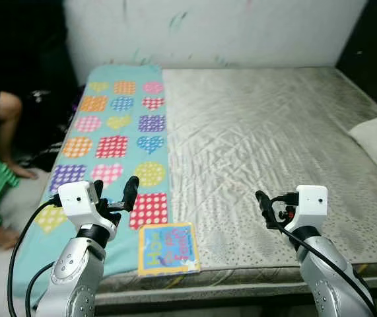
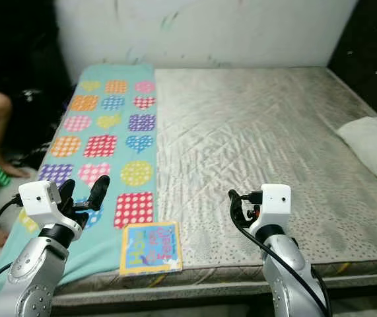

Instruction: Clean up the room

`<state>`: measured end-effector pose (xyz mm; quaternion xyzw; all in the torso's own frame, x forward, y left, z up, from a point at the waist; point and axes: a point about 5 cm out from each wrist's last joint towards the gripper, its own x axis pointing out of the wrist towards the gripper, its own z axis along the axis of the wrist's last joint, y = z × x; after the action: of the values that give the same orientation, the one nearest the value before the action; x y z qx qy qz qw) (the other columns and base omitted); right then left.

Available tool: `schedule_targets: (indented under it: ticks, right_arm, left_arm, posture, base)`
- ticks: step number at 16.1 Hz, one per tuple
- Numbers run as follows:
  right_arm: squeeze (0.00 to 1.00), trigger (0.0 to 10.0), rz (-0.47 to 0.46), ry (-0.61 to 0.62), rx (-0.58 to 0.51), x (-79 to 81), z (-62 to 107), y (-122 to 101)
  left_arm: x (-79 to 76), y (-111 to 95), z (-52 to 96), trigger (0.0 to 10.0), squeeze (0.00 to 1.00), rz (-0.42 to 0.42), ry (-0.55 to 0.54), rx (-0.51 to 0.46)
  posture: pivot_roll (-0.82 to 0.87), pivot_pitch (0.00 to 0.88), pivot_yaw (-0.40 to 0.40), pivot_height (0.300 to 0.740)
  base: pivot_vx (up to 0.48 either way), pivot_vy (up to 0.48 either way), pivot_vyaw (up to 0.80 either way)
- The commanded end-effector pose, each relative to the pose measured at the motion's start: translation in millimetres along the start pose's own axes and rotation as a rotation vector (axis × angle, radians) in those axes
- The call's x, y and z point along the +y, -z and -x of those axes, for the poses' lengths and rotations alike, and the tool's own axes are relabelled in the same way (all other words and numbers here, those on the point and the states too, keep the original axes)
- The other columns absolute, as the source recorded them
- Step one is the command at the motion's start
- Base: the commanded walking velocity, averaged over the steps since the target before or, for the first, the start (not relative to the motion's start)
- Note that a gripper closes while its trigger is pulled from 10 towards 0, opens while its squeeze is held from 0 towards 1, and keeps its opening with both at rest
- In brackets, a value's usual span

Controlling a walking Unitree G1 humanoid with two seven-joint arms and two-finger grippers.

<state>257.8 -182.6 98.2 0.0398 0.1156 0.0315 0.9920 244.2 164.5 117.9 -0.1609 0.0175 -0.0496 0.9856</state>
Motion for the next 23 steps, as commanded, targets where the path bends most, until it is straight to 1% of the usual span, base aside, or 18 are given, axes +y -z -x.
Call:
schedule_targets:
  ticks: [1, 5, 10, 12, 14, 23]
  right_arm:
    - [0.0, 10.0, 0.004, -0.007, 0.0, 0.8, -0.6, -1.6]
    - [0.0, 10.0, 0.001, -0.008, 0.002, 0.7, -1.1, -0.9]
    - [0.0, 10.0, 0.004, -0.009, 0.002, 0.3, -1.1, -0.9]
    - [0.0, 10.0, 0.002, -0.006, 0.005, -1.4, -2.2, 0.6]
    - [0.0, 10.0, 0.004, -0.009, 0.005, -0.3, -2.3, 0.4]
    - [0.0, 10.0, 0.014, -0.025, -0.002, 0.8, -3.4, -1.5]
  left_arm:
    - [-2.9, -3.7, -0.9, 10.0, 0.0, -0.004, 0.019, -0.015]
    - [-3.1, -3.2, -1.1, 10.0, 0.0, -0.005, 0.02, -0.012]
    - [0.4, -1.2, -2.0, 10.0, 0.0, 0.0, -0.022, 0.0]
    - [3.0, 0.1, -2.5, 10.0, 0.0, 0.006, -0.062, 0.01]
    - [4.1, 0.6, -3.1, 10.0, 0.0, 0.007, -0.071, 0.015]
    - [3.2, 0.9, -5.6, 10.0, 0.0, 0.025, -0.068, 0.013]
  posture:
    - [-0.07, 0.045, 0.003, 0.74]
    - [-0.07, 0.042, 0.003, 0.74]
    - [-0.07, 0.043, 0.003, 0.74]
    - [-0.07, 0.044, 0.002, 0.74]
    - [-0.07, 0.043, 0.001, 0.74]
    - [-0.07, 0.041, 0.0, 0.74]
  base:
    - [0.319, 0.0, -0.8]
    - [0.314, 0.0, -0.67]
    - [0.0, 0.0, 0.0]
    - [0.0, 0.0, 0.0]
    - [0.0, 0.0, 0.0]
    - [0.0, 0.464, 0.0]
